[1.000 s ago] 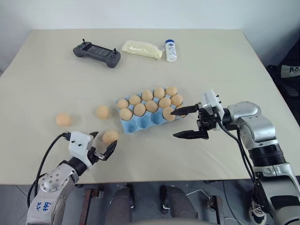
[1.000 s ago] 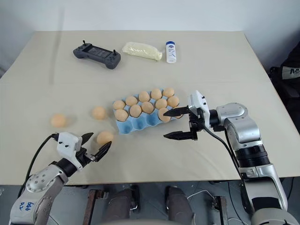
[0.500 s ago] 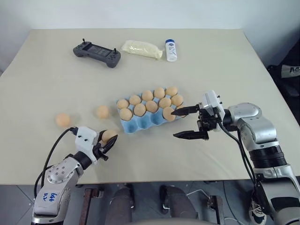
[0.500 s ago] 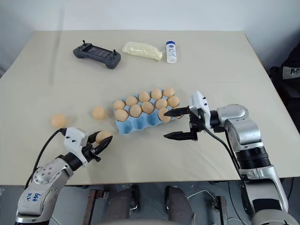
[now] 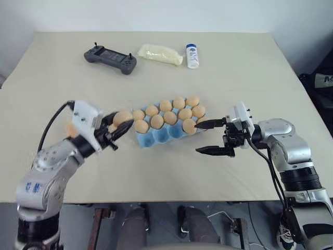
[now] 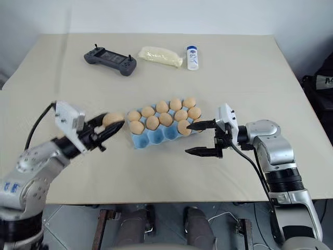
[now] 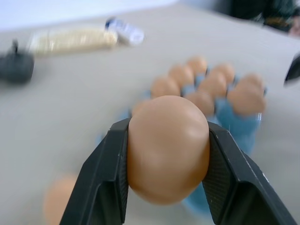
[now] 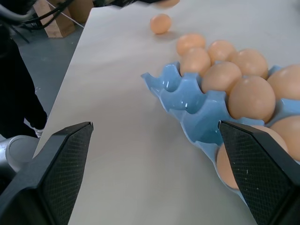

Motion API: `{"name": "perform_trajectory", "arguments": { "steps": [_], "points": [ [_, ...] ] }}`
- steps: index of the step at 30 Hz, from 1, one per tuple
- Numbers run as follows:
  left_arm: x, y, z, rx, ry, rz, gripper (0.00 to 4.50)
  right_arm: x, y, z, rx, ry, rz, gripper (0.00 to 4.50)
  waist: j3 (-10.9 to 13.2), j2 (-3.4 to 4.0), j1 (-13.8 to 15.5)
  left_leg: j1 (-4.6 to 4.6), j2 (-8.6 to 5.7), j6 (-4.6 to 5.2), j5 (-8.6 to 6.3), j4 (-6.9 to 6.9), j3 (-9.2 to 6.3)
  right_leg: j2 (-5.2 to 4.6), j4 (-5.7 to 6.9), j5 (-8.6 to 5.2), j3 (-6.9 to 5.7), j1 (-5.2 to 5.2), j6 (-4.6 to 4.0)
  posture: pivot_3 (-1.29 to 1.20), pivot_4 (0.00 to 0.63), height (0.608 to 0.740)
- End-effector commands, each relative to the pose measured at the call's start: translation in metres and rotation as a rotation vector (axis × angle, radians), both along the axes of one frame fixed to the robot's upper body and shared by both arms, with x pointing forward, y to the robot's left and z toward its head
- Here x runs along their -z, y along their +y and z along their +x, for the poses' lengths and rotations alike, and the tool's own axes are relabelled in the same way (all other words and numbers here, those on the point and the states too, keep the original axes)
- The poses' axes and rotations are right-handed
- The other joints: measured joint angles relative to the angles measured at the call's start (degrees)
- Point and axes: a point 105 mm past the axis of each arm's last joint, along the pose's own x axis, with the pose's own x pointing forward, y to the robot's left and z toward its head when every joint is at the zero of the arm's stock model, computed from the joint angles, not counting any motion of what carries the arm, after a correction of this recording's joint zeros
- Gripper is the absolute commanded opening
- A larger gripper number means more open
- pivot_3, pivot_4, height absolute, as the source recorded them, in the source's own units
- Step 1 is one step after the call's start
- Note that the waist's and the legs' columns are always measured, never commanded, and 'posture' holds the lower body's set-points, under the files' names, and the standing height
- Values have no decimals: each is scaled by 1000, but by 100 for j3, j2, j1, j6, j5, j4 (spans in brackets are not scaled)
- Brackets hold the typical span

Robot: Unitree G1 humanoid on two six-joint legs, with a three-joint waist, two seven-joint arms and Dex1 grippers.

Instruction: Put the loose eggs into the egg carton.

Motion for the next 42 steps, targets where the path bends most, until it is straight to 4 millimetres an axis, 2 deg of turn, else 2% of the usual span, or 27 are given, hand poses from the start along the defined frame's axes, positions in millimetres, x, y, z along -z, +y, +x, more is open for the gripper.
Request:
{"name": "perform_trajectory", "arguments": {
  "steps": [1,4,11,23,32,34,37,42],
  "points": [
    [0,-22,11,115,-5,10,1692,-14,-2,-1,14,-72,43,4500,0,0,-5,0,-1,7,4,3,3,0,0,3,2,0,5,0,150,740],
    [6,-41,20,203,6,9,1692,-16,-5,1,54,-84,70,4500,0,0,-24,1,-4,23,11,5,16,1,-1,8,7,-1,14,0,150,740],
    [19,-76,27,354,47,10,1692,-9,-18,1,129,-76,89,4500,0,0,-8,1,3,20,14,12,16,10,13,8,9,-7,16,0,150,740],
    [30,-99,41,426,63,49,1692,-2,-19,-5,191,-71,92,4500,0,0,-16,-2,4,7,-7,78,15,1,50,10,14,0,13,0,150,740],
    [22,-95,48,386,15,53,4475,-3,-19,-3,200,-75,86,4500,0,0,-17,-2,5,34,6,76,14,0,49,11,14,0,13,0,150,740],
    [22,-91,48,376,29,85,4475,-3,-19,-2,198,-75,84,4500,0,0,-19,-2,5,34,6,75,13,1,50,11,14,0,13,0,150,740],
    [11,-81,46,346,1,88,4475,-4,-18,0,188,-75,79,4500,0,0,-28,-2,6,34,6,76,14,2,50,11,15,-1,13,0,150,740],
    [-8,-46,44,193,-76,76,4475,-6,-16,5,168,-75,71,4500,0,0,-39,-3,7,31,4,75,15,0,51,11,18,-2,13,0,150,740]
  ]
}}
